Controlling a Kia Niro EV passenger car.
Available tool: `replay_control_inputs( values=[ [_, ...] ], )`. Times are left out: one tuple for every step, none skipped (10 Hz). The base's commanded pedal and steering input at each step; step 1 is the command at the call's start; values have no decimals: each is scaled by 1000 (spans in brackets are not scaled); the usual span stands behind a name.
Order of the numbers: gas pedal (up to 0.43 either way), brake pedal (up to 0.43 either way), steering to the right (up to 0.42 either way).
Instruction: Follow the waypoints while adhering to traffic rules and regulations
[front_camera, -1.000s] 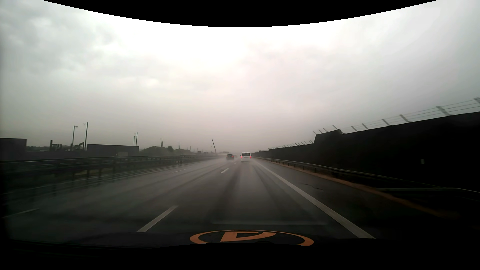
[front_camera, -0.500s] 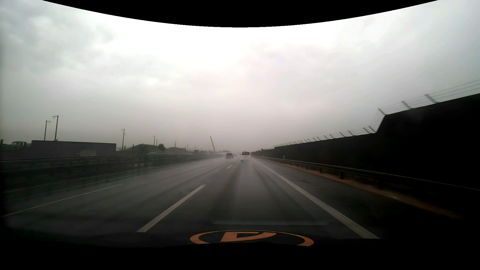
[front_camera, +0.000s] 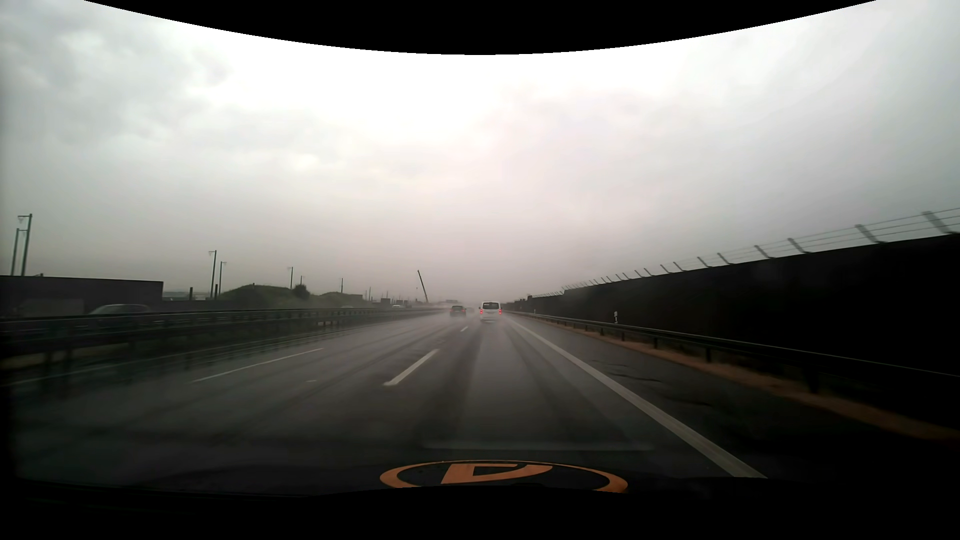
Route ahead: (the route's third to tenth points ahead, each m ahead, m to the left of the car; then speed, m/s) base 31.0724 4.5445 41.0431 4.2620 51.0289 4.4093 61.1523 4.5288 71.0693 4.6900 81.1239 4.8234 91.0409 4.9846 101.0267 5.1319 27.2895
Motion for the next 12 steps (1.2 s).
replay_control_inputs(
  values=[
    [28,0,-1],
    [39,0,-1],
    [39,0,-1],
    [39,0,-1],
    [39,0,-1],
    [39,0,-1],
    [47,0,0],
    [47,0,-1],
    [47,0,0],
    [59,0,-1],
    [59,0,0],
    [59,0,-1]
  ],
)
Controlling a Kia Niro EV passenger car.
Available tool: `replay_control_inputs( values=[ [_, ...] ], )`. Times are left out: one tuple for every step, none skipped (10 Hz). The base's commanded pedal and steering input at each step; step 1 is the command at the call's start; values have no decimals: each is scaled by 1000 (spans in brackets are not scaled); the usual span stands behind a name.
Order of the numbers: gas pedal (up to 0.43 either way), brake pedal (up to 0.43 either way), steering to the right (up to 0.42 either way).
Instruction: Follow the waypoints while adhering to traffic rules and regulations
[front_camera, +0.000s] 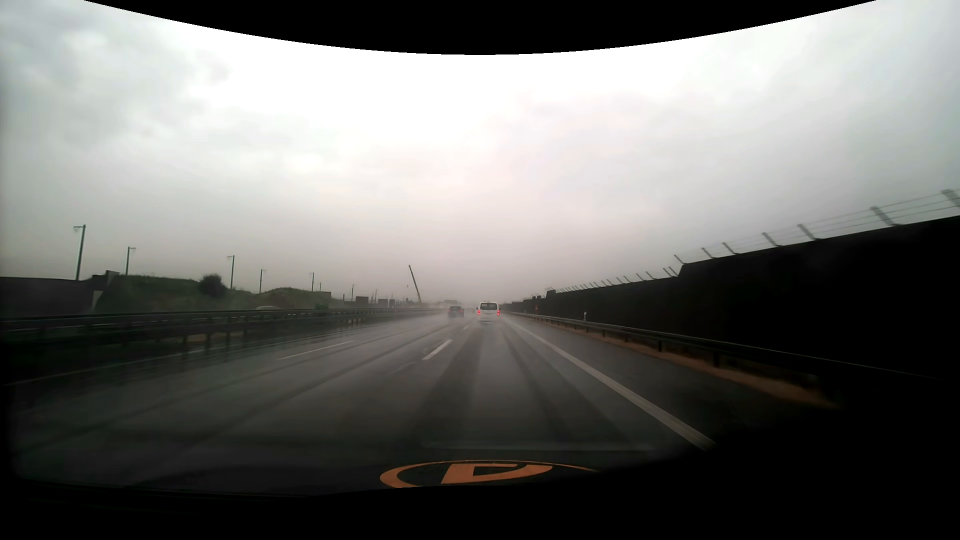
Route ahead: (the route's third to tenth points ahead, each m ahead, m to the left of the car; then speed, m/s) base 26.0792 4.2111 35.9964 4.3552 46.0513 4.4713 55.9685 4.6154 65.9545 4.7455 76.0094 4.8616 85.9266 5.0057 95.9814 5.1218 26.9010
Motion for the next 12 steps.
replay_control_inputs(
  values=[
    [59,0,-1],
    [0,0,0],
    [0,0,0],
    [0,0,0],
    [0,0,0],
    [0,0,0],
    [20,0,0],
    [20,0,0],
    [28,0,0],
    [28,0,0],
    [28,0,0],
    [28,0,0]
  ],
)
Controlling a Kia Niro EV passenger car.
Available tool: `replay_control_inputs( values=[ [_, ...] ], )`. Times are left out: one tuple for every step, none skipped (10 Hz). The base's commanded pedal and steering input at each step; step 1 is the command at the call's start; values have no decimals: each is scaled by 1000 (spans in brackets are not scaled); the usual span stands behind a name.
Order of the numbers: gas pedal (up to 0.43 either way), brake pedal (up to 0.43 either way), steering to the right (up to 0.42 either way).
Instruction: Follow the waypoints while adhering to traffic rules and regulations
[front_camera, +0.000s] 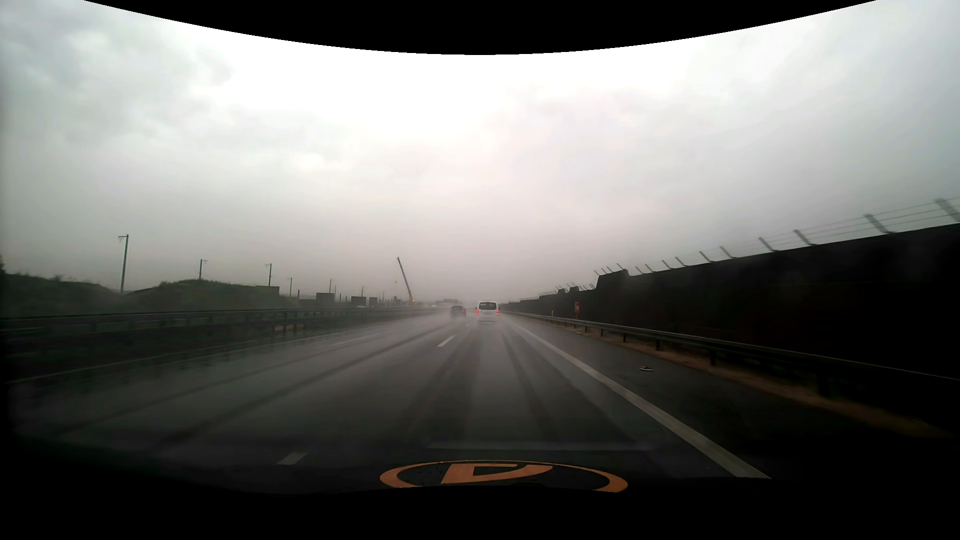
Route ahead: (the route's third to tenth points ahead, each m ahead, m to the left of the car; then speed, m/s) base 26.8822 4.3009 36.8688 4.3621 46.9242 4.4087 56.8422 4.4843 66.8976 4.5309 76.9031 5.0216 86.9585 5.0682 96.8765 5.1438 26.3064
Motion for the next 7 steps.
replay_control_inputs(
  values=[
    [28,0,0],
    [28,0,0],
    [28,0,-1],
    [28,0,0],
    [28,0,-1],
    [28,0,-1],
    [28,0,-1]
  ],
)
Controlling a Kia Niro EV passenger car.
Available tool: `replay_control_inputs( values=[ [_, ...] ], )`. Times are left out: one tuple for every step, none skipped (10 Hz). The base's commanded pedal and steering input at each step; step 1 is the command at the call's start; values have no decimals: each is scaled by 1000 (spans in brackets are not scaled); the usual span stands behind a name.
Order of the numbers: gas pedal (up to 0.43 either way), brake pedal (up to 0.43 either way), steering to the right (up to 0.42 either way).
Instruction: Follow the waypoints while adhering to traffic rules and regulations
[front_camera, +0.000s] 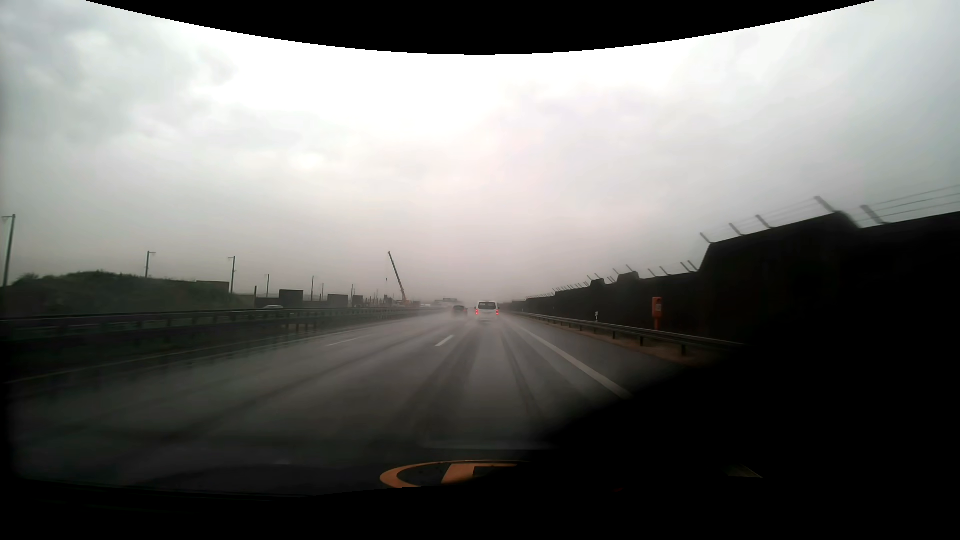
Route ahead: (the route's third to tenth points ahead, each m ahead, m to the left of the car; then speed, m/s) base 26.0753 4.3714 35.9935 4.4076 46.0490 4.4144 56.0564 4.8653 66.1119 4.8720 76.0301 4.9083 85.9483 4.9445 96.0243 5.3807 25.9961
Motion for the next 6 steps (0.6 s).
replay_control_inputs(
  values=[
    [28,0,-1],
    [28,0,0],
    [28,0,-1],
    [28,0,-1],
    [28,0,-1],
    [28,0,-1]
  ],
)
